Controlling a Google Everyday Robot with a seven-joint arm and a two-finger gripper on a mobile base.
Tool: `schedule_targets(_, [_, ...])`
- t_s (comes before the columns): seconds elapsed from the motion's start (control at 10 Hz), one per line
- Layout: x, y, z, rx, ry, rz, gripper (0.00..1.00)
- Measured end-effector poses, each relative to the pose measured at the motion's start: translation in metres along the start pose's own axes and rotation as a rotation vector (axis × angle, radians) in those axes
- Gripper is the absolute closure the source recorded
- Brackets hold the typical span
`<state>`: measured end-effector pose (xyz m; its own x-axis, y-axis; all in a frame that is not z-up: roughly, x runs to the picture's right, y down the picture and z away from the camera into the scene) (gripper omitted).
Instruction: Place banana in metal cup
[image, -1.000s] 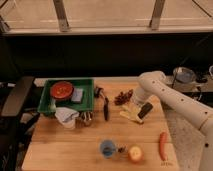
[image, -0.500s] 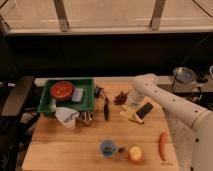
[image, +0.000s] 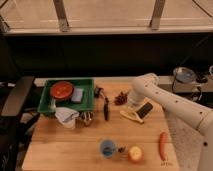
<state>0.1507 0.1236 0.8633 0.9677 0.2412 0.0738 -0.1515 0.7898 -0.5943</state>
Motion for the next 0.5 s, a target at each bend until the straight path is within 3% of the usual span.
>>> schedule_targets(0.1, [-0.004, -0.003, -0.014, 0.013, -0.015, -0.023, 0.8])
schedule_targets(0.5, [-0.033, -0.012, -0.09, 0.039, -0.163, -0.138, 0.8])
